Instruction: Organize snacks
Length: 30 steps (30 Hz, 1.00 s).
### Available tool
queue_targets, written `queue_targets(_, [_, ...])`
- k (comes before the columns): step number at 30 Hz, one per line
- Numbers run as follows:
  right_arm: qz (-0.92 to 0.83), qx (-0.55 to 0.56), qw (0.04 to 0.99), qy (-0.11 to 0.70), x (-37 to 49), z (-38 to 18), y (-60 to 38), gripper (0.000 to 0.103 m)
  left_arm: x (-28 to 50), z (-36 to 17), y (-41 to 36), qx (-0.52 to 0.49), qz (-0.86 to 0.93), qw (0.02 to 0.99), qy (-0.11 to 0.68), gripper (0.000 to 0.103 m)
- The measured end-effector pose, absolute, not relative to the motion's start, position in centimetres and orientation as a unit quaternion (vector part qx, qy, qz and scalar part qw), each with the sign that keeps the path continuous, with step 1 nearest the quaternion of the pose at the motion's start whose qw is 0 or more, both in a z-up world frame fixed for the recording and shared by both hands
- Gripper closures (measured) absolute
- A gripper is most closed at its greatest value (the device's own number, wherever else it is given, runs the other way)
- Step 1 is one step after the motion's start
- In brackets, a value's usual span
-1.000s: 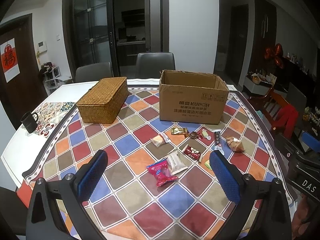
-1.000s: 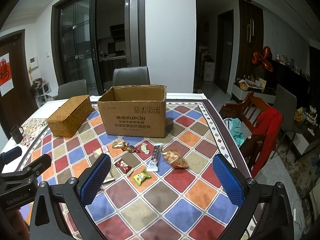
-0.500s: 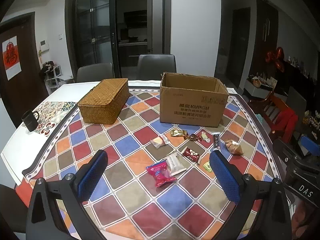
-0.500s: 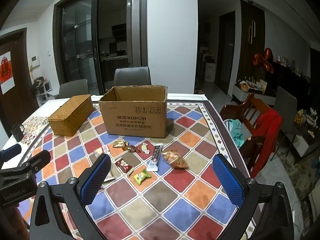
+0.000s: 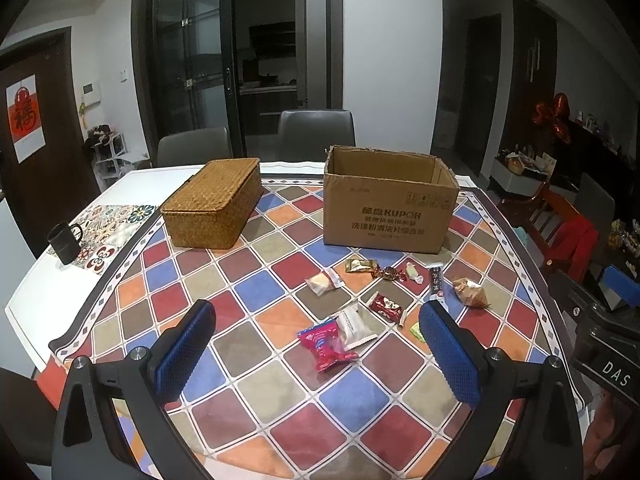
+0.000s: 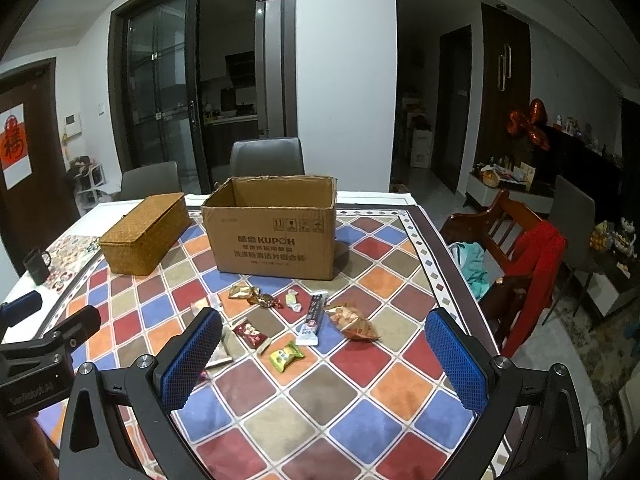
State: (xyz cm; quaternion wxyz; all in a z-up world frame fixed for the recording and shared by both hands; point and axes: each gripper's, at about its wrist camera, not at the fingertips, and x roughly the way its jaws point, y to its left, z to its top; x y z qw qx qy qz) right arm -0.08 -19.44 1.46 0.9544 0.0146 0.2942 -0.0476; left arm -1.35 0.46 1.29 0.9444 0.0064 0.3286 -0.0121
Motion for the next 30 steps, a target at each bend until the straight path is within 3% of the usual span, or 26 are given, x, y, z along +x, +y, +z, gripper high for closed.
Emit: queue_targets(30, [-0.049, -0.001, 0.937, 0.346, 5.9, -4.3, -18.9, 0.0, 4.0, -4.1, 0.9, 0.013, -0.008, 0.925, 0.379, 0.0])
